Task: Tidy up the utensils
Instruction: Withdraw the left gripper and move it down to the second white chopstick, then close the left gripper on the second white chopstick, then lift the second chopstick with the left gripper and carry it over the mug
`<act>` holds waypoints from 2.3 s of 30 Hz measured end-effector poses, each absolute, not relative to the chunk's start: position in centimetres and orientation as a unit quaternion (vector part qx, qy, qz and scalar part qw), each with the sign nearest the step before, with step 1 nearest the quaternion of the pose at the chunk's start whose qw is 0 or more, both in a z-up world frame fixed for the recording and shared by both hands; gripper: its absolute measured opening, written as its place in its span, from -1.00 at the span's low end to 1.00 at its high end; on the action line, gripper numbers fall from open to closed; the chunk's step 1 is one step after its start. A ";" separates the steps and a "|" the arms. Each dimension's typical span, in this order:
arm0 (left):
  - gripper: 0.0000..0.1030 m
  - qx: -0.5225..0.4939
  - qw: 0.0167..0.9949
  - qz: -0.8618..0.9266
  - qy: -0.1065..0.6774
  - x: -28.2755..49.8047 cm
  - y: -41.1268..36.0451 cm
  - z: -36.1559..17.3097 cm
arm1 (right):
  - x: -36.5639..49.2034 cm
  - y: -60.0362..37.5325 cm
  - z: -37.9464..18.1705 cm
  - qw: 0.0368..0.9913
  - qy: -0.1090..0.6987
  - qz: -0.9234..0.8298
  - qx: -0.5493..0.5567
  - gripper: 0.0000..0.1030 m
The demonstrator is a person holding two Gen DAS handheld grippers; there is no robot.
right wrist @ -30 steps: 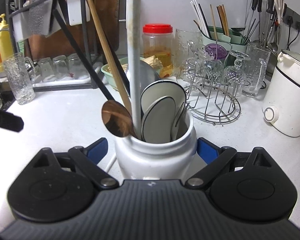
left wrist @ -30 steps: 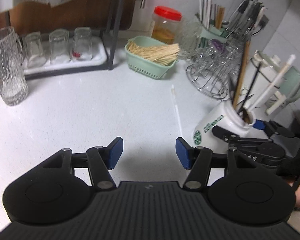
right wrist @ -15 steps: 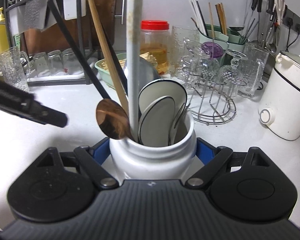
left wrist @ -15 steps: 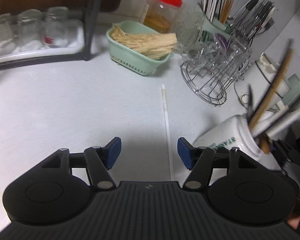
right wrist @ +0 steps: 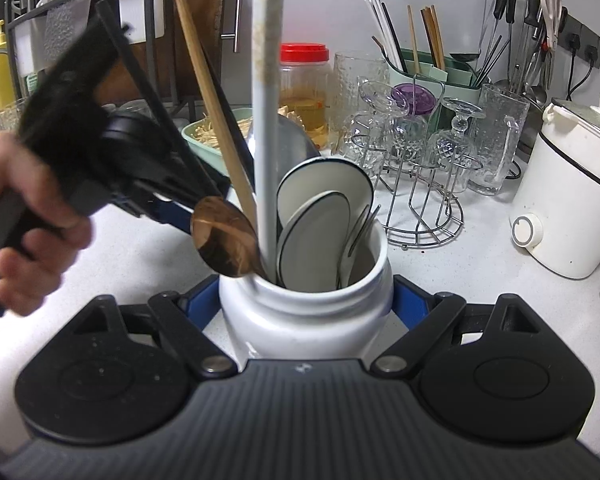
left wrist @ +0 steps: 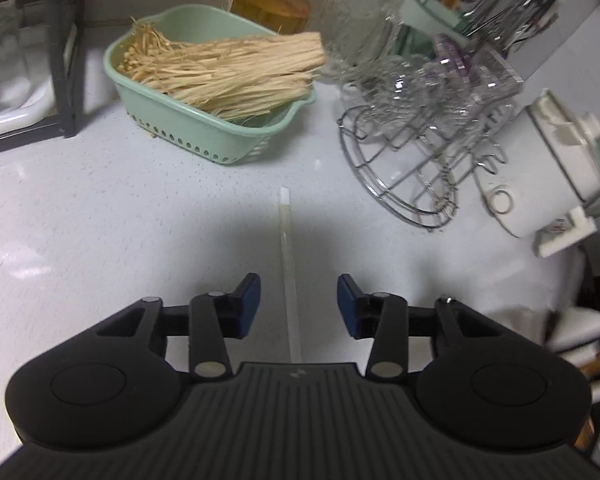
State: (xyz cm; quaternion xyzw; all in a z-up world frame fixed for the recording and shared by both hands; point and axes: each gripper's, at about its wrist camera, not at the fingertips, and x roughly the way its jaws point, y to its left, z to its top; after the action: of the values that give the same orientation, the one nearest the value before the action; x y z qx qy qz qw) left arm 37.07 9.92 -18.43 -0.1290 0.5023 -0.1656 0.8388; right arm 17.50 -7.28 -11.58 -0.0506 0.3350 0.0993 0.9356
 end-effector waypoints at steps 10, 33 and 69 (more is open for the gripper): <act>-0.33 -0.079 0.848 -0.153 0.502 40.9 8.3 -19.0 | 17.3 -7.2 -11.7 0.937 0.332 0.097 -0.052 0.77; -0.86 -0.060 0.836 -0.132 0.529 37.1 9.2 -18.9 | 17.5 -7.2 -11.7 0.938 0.332 0.091 -0.046 0.76; -0.86 -0.113 0.833 -0.046 0.539 27.6 11.4 -18.3 | 18.8 -7.9 -11.8 0.929 0.333 0.147 -0.066 0.77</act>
State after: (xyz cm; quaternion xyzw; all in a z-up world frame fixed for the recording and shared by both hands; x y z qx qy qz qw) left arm 27.55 11.38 -18.27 -0.1133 0.5394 -0.0456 0.8331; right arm 18.83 -7.91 -11.78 -0.0664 0.3334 0.1470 0.9289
